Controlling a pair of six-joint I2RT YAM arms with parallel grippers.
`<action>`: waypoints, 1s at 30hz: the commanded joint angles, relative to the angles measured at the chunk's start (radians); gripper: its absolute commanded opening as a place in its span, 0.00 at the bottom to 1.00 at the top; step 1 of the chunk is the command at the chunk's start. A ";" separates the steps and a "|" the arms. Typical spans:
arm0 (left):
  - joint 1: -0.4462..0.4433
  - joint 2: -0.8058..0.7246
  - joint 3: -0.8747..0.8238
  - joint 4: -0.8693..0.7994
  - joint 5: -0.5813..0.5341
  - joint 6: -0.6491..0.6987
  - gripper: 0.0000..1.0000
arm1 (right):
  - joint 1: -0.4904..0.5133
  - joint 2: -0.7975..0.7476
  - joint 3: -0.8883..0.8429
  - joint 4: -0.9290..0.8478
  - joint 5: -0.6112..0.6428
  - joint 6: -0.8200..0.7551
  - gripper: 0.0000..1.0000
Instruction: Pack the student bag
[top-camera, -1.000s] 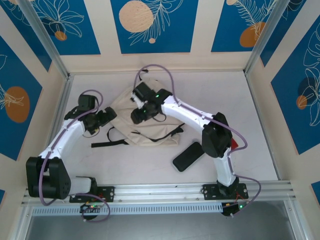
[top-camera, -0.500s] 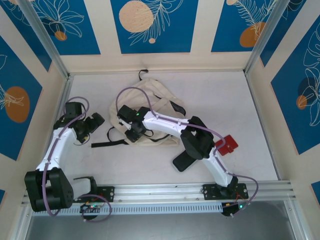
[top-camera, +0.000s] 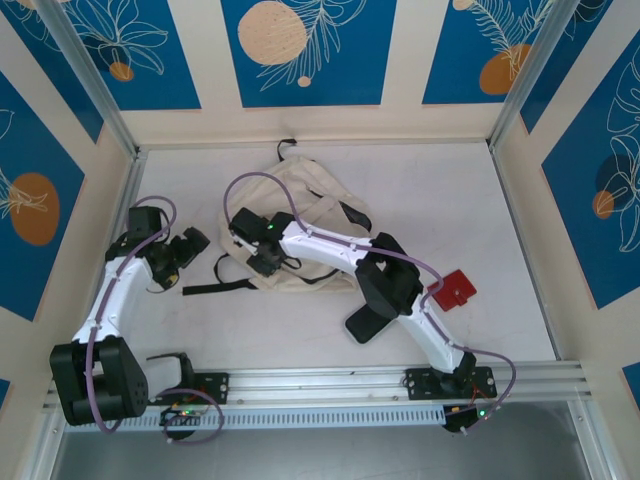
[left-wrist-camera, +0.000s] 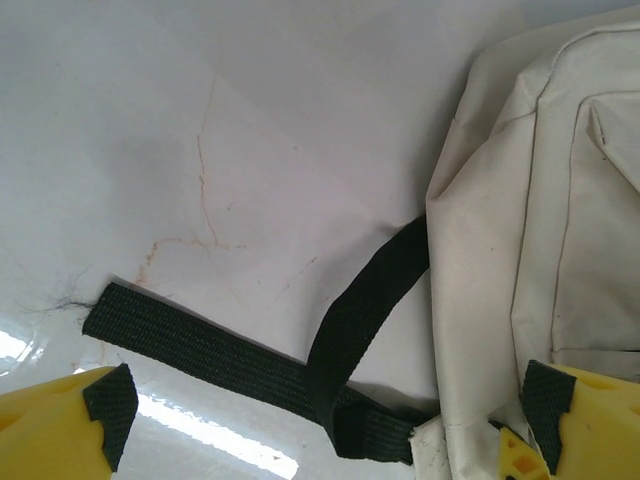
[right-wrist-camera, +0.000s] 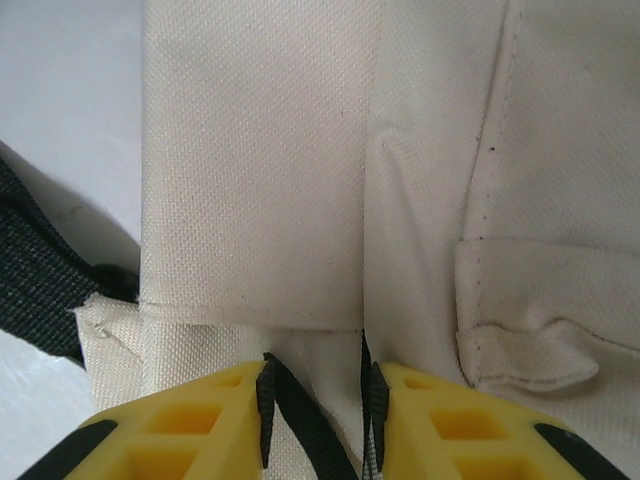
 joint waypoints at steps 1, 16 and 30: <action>0.015 -0.004 -0.013 -0.001 0.029 -0.005 1.00 | 0.007 0.032 0.033 -0.036 -0.005 -0.034 0.33; 0.014 -0.002 -0.024 0.011 0.053 -0.005 1.00 | -0.005 0.025 0.000 -0.081 -0.021 -0.092 0.43; 0.015 -0.003 -0.036 0.017 0.077 -0.006 1.00 | -0.031 -0.008 -0.019 -0.057 0.048 -0.038 0.29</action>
